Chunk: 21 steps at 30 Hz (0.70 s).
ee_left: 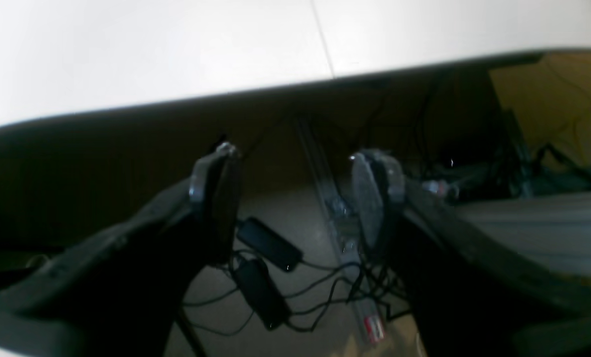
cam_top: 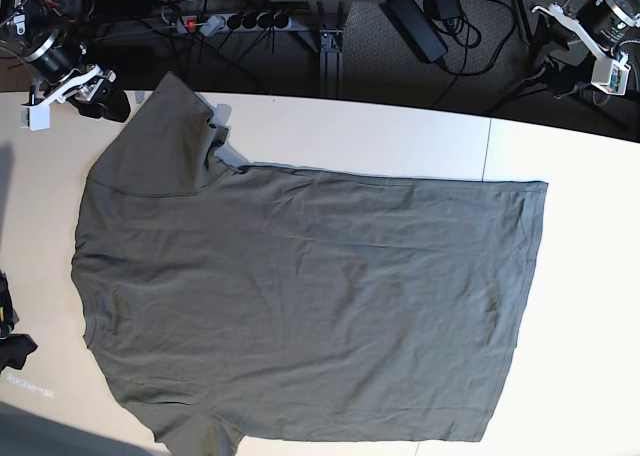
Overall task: Fold the T-shirt properly
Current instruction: 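Grasp the grey T-shirt's shoulder with right gripper, hem corner with left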
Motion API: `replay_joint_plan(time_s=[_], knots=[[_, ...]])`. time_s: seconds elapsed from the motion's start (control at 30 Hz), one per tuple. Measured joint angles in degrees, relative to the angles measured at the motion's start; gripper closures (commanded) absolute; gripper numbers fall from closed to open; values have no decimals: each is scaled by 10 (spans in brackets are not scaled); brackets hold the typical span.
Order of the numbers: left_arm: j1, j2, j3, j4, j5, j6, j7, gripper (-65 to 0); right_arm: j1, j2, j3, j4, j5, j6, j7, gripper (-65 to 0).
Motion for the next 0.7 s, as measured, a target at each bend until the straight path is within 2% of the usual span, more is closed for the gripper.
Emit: replay_joint_plan(time_s=[0.3, 0.5, 0.7], knots=[[0, 0, -30, 0, -28, 0, 2, -390, 8, -2, -29, -5, 8, 0, -7, -361], [-2, -18, -31, 0, -56, 0, 4, -390, 31, -52, -61, -3, 6, 1, 7, -361], [-27, -33, -45, 0, -104, 0, 92, -390, 44, -77, -81, -2, -1, 2, 12, -361]])
